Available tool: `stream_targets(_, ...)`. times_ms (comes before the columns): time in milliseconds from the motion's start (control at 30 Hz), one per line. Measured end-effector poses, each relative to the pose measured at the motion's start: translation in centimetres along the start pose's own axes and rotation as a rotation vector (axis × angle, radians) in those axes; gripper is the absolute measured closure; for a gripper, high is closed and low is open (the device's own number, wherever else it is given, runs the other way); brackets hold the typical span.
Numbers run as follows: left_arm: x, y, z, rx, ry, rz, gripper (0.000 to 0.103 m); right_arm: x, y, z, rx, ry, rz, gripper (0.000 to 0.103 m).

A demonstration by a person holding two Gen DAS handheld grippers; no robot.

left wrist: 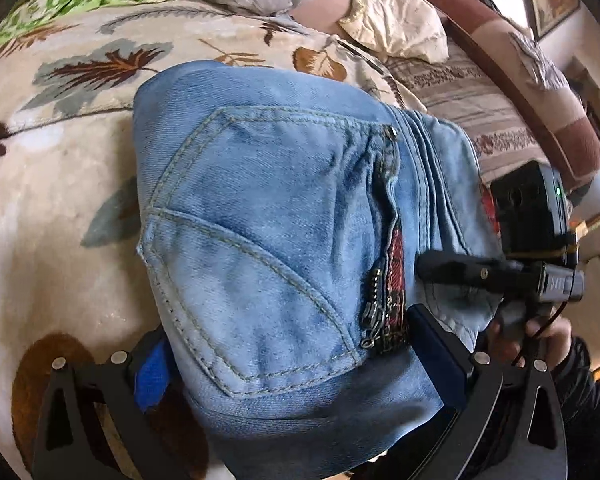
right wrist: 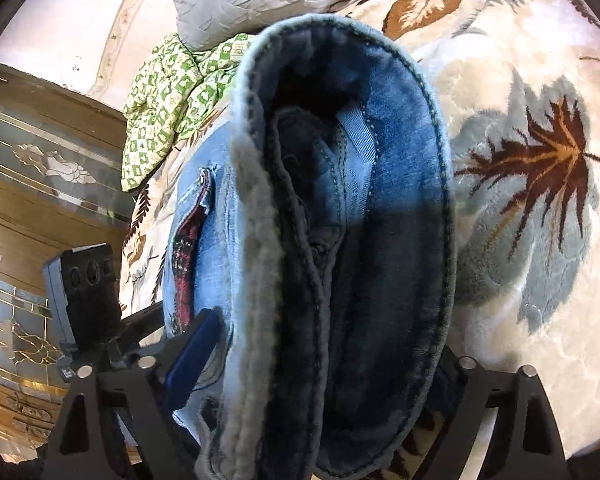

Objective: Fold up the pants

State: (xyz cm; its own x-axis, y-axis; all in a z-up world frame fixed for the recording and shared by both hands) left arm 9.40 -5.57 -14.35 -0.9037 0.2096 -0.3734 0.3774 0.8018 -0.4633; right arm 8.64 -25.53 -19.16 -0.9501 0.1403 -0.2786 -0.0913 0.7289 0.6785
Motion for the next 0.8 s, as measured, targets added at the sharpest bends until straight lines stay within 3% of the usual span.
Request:
stream_targets(100,-0.1,-0.2,0.0,0.001,0.001,0.015,0.001,-0.1,-0.1,-0.4,-0.001,-0.007,0.005,0.018)
stream_targets(167,-0.3,-0.9,0.1,-0.019,-0.012,0.03,0.011,-0.1,-0.1,-0.8,0.001,-0.017,0.0,0.023)
stream_targets(233,-0.4,-1.7,-0.5,-0.015,-0.054,0.058,0.04,-0.1,0.2,-1.2,0.01,-0.027,-0.012,0.032)
stream_targets(267,-0.4,-2.0,-1.0,-0.023,-0.075,0.074,0.046,-0.2,0.4,-1.6,0.017,-0.039,-0.03,0.036)
stream_targets(300,-0.3,-1.9,-1.3,-0.021,-0.079,0.079,0.051,-0.2,0.8,-1.9,0.025,-0.05,-0.047,0.047)
stream_targets(333,-0.3,-1.7,-1.4,-0.009,-0.075,0.072,0.052,-0.1,1.1,-1.9,0.032,-0.055,-0.062,0.053)
stream_targets(800,-0.2,-1.6,-1.6,-0.027,-0.097,0.07,0.055,-0.2,3.0,-1.1,0.154,-0.066,-0.175,0.057)
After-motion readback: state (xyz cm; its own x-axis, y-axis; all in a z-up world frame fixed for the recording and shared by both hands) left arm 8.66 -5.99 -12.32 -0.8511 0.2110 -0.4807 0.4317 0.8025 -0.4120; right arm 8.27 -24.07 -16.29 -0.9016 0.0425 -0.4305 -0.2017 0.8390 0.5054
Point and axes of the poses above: each gripper's, at about its wrist camera, not at the fingertips, and z roughly the way its jaws point, y to its left, x to its underside, the point moved 4 cm from there along z, roughly the way its jaws point, and after that the axes turned 3 degrees about -x, right-handed, at the moved point
